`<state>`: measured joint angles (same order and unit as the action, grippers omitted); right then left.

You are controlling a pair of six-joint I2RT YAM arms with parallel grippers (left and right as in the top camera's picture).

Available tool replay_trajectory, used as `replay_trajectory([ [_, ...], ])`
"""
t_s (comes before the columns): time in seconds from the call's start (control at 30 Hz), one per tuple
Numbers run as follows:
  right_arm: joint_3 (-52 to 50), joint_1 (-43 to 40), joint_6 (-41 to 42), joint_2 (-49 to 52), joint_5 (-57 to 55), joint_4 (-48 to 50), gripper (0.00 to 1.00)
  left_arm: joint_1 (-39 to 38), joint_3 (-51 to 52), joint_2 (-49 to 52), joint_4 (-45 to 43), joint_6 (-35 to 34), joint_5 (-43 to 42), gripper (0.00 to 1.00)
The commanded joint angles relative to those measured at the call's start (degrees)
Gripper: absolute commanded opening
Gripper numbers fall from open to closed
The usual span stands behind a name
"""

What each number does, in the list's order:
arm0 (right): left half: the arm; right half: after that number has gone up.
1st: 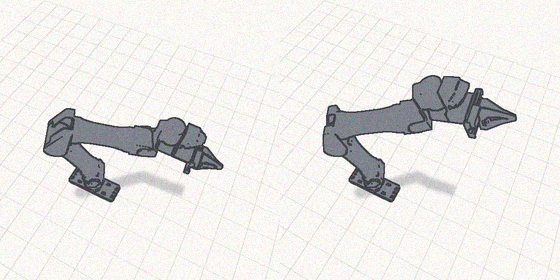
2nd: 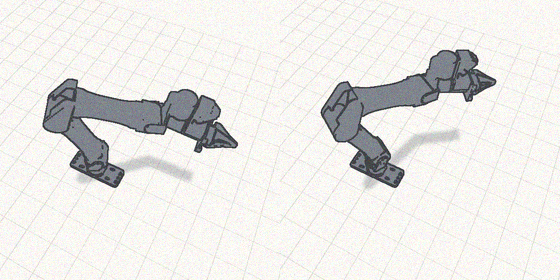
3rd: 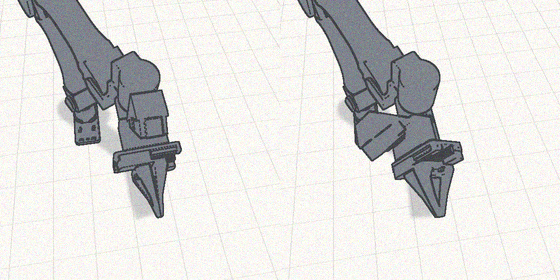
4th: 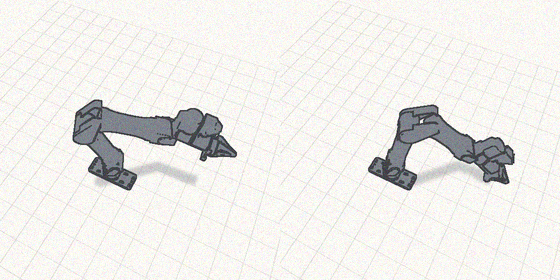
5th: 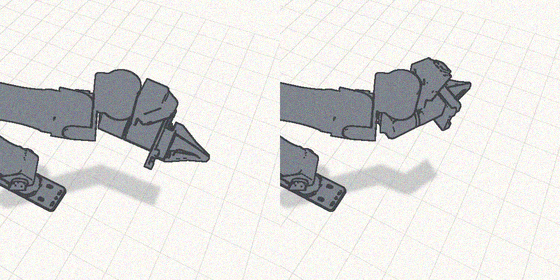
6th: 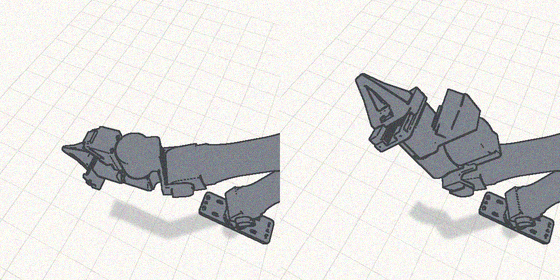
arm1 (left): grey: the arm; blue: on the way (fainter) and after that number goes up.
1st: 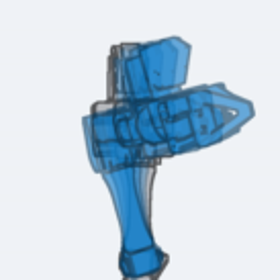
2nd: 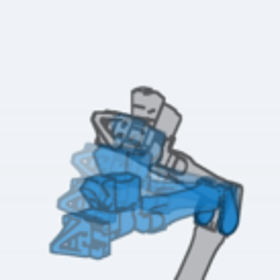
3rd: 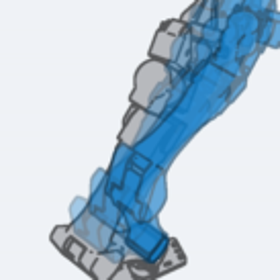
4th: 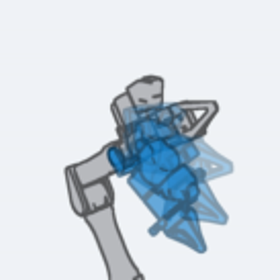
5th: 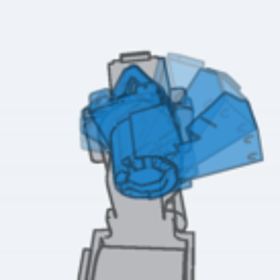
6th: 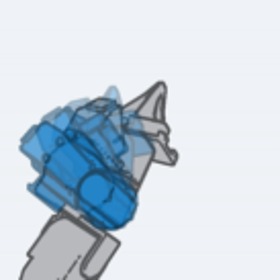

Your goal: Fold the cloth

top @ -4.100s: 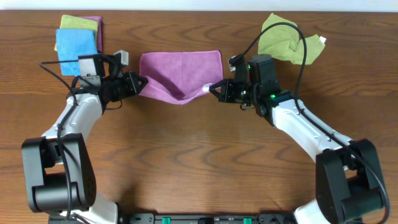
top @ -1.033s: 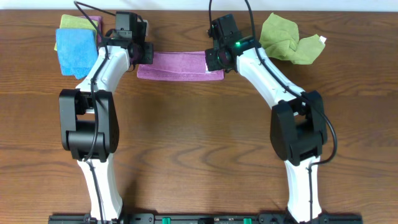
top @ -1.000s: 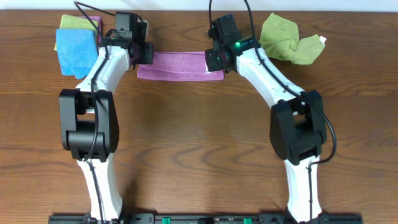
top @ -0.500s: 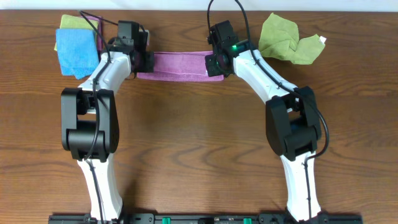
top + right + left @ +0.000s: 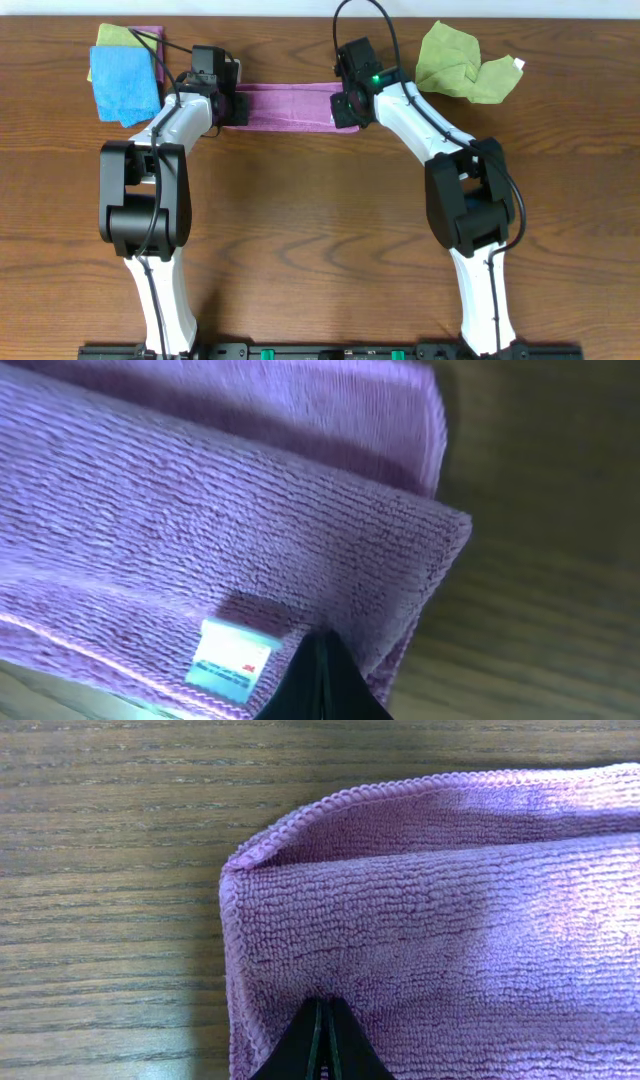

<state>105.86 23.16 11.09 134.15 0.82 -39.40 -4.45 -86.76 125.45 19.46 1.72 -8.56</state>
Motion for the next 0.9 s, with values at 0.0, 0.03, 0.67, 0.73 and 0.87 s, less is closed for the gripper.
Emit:
replay_trajectory([
  [0.0,-2.25,0.17,0.96,1.01,-0.13,-0.50,0.02,-0.09,3.02,0.83,2.19,-0.63,1.07,0.06],
  [0.03,-2.75,0.17,1.49,1.01,-0.07,-0.76,0.02,-0.09,3.34,0.83,2.78,-0.66,1.07,0.06],
  [0.67,-3.78,2.95,3.67,0.98,3.10,-10.67,0.01,-0.13,5.99,0.83,16.31,-4.17,1.07,0.06],
  [0.73,-3.78,3.87,3.96,0.98,3.08,-12.20,0.01,-0.13,5.99,0.83,17.86,-5.25,1.05,0.06],
  [0.87,-3.67,4.81,3.93,0.96,2.99,-12.22,0.01,-0.13,5.99,0.81,17.77,-5.66,1.05,0.06],
])
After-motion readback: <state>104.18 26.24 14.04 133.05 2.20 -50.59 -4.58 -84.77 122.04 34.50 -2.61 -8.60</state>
